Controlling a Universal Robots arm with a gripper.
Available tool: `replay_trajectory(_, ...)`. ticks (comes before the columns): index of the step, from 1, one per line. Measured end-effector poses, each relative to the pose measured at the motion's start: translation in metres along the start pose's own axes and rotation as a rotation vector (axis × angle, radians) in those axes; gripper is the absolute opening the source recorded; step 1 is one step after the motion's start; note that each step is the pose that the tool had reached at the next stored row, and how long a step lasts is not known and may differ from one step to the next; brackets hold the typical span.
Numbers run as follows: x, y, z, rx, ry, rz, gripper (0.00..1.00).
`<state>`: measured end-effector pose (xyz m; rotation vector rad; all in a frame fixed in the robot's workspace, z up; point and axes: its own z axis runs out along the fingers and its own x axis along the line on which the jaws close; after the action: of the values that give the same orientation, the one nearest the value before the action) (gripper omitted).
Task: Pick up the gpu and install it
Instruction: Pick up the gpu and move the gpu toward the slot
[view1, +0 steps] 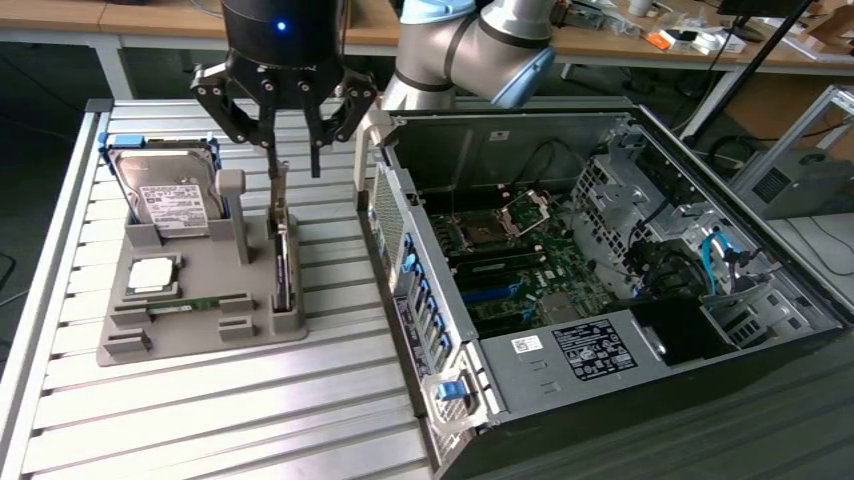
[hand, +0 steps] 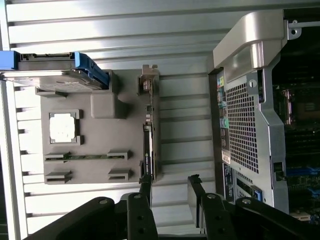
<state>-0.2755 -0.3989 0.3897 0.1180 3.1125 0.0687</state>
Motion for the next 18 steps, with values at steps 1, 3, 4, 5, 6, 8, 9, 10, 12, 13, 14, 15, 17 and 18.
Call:
replay_trajectory(1,0.001,-0.0001,0.0004,0.0,0.0,0.0,0.42)
replay_trajectory(3,0.002,-0.0003,0.003,-0.0001,0.0,0.0,0.42)
replay_trajectory(4,0.002,-0.0004,0.0041,-0.0001,0.0,0.0,0.42)
replay_trajectory(5,0.002,-0.0004,0.0053,-0.0001,0.0,0.0,0.42)
replay_trajectory(6,0.003,-0.0005,0.0074,-0.0002,0.0,0.0,0.42)
replay_trajectory(8,0.003,-0.0007,0.0103,-0.0002,-0.0001,0.0,0.42)
replay_trajectory(9,0.003,-0.0007,0.0117,-0.0001,0.0,0.0,0.42)
replay_trajectory(10,0.003,-0.0008,0.0133,-0.0002,-0.0001,0.0,0.42)
replay_trajectory(12,0.003,-0.001,0.0166,-0.0001,0.0,0.0,0.42)
replay_trajectory(13,0.003,-0.001,0.0174,-0.0001,0.0,0.0,0.42)
replay_trajectory(14,0.003,-0.001,0.0185,-0.0001,0.0,0.0,0.42)
replay_trajectory(15,0.003,-0.0011,0.0194,-0.0001,0.0,0.0,0.42)
replay_trajectory(17,0.003,-0.0012,0.0216,-0.0001,0.0,0.0,0.42)
replay_trajectory(18,0.003,-0.0012,0.0223,-0.0001,-0.0001,0.0,0.42)
